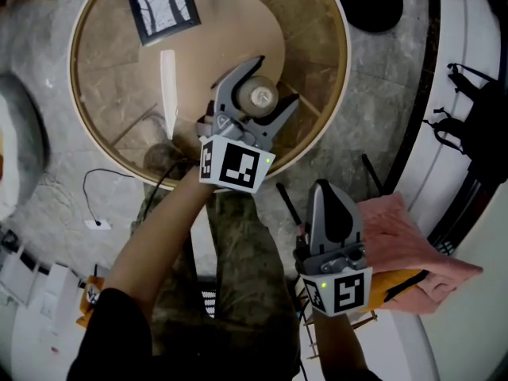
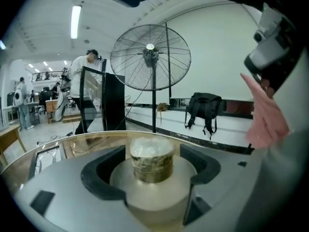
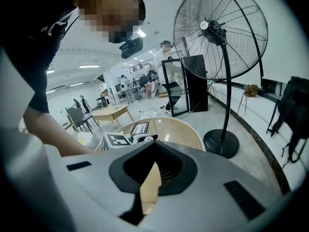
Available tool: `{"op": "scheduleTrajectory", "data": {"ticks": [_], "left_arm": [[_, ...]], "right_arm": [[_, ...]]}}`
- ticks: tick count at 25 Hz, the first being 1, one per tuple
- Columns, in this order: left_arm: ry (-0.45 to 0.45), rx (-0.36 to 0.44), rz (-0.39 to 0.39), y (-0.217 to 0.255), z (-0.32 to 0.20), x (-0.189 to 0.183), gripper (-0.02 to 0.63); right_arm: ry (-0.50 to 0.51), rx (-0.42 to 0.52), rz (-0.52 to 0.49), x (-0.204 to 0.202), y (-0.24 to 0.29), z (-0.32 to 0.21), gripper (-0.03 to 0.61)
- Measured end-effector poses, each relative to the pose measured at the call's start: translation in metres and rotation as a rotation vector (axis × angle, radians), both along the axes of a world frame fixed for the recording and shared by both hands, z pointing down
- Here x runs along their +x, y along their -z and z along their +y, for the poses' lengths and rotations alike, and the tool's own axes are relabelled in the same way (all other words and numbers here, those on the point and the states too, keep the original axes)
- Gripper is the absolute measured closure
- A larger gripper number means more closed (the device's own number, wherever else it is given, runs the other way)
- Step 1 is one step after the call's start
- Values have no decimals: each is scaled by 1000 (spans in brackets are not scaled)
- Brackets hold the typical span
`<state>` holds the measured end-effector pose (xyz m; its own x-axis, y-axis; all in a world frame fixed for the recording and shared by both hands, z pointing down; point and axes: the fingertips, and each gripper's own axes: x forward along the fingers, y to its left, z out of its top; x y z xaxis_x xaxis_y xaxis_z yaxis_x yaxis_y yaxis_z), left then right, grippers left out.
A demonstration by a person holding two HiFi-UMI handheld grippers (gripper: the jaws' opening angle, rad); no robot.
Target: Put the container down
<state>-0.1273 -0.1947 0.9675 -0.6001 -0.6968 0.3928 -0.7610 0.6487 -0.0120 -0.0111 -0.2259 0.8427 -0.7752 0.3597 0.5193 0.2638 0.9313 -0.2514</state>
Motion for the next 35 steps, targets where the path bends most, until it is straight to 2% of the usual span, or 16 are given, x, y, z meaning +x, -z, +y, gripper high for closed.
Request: {"op": "scheduleTrajectory", "data": {"ticks": [4, 8, 12, 15, 19, 23, 26, 29, 33, 35], "left_arm": [[-76, -66, 2, -9, 9, 14, 265], [-102, -68, 39, -17, 18, 22, 265], [-110, -68, 41, -19, 23, 25, 264], [-108, -60, 44, -18, 30, 30, 252], [-134, -47, 44, -13, 43, 41, 229], [-126, -36, 63, -2, 74, 48, 225], [-102, -11, 82, 26, 104, 51, 227], [-45, 75, 132, 72, 139, 46, 227], [-44, 170, 160, 160, 192, 40, 231], [-91, 194, 173, 212, 213, 46, 273]], "right_arm": [[16, -36, -34, -1, 10, 11, 557], [11, -64, -46, 5, 13, 18, 557], [-8, -68, -46, 10, 15, 26, 557], [-6, -54, -57, 12, 21, 31, 557], [33, 15, -89, 19, 31, 39, 557], [7, 14, -86, 21, 39, 46, 557], [-38, 19, -77, 20, 53, 48, 557], [-95, 24, -75, 12, 80, 49, 557], [-138, 47, -80, -1, 130, 61, 557], [-167, 33, -63, -4, 157, 70, 557]]}}
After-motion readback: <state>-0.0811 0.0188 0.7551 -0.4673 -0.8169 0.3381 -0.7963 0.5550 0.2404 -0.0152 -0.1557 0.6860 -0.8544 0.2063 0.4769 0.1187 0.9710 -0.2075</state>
